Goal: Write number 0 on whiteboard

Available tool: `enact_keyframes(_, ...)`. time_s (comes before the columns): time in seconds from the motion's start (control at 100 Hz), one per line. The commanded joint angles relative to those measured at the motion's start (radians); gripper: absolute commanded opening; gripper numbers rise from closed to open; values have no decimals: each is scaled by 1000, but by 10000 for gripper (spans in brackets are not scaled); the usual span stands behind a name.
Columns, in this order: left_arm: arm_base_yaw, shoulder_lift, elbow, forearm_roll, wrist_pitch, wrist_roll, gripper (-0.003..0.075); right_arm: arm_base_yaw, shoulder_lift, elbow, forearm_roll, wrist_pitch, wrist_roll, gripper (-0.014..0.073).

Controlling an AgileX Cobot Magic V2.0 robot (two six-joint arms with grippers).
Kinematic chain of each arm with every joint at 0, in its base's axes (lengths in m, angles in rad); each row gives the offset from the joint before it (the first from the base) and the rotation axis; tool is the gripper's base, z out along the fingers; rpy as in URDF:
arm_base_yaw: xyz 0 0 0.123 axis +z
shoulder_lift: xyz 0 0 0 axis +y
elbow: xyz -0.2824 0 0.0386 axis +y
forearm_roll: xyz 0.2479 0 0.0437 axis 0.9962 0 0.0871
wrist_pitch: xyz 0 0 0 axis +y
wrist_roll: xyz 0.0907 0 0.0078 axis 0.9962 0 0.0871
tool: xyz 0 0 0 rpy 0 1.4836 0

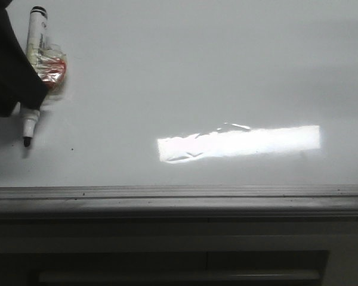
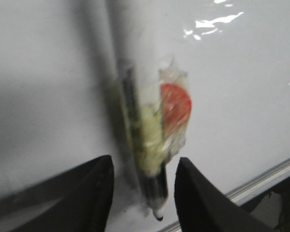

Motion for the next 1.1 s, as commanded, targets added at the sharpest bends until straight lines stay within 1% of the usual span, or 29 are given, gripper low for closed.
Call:
enact_keyframes(0.0,-7,15,-32,-17,-54,-10,277,1,10,-37,-33,-51,-9,442)
enact_keyframes(0.08,-7,38,-32,-17,-49,-10,256,1,10,-37,-33,-53,-9,442)
enact_keyframes(0.12,-7,47,-32,-17,-33,-10,209,1,10,-37,-33,-53,-9,442)
enact_keyframes(0.13,-7,50,-32,-17,-33,-10,209,1,10,-37,-33,-53,-9,442)
enact_keyframes(0.2,-7,58,-32,2,-16,-7,99,1,10,-37,-33,-53,-9,442)
enact_keyframes(0.25,-7,60,-32,24,-11,2,-19,1,10,-37,-32,-55,-9,442)
enact_keyframes(0.38,-7,58,-32,39,-23,16,-20,3,10,-38,-32,-73,-9,442)
enact_keyframes(0.42,-9,44,-37,37,-8,25,-20,7,10,-43,-21,-115,-17,442)
enact_keyframes(0.45,-15,36,-43,37,1,44,-20,18,10,-48,-4,-157,-54,442)
enact_keyframes(0.5,-39,10,-66,37,30,147,-20,41,10,-54,35,-260,-138,442)
enact_keyframes(0.53,-60,-5,-81,37,54,237,-20,61,13,-61,55,-332,-182,442)
enact_keyframes(0.58,-105,-34,-110,37,85,353,-20,105,28,-85,69,-395,-227,442)
enact_keyframes(0.61,-140,-50,-126,39,97,415,-20,144,45,-105,69,-398,-240,442)
enact_keyframes(0.63,-161,-65,-143,43,106,475,-20,170,66,-122,69,-379,-255,442)
enact_keyframes(0.64,-168,-69,-147,45,106,475,-20,179,72,-128,69,-379,-260,442)
enact_keyframes(0.68,-211,-87,-166,55,111,552,-20,240,107,-164,69,-335,-295,442)
enact_keyframes(0.7,-232,-98,-180,69,111,594,-20,262,130,-182,69,-307,-325,442)
enact_keyframes(0.77,-299,-118,-204,117,111,684,-20,396,218,-243,69,-201,-439,442)
enact_keyframes(0.85,-364,-129,-212,203,126,729,-20,531,305,-314,69,-107,-501,442)
enact_keyframes(0.92,-414,-129,-212,287,160,733,-20,635,373,-385,51,-26,-507,443)
enact_keyframes(0.99,-450,-127,-212,333,185,733,-20,690,424,-432,26,1,-507,443)
enact_keyframes(1.09,-494,-127,-212,344,180,752,-20,703,475,-466,13,-39,-507,443)
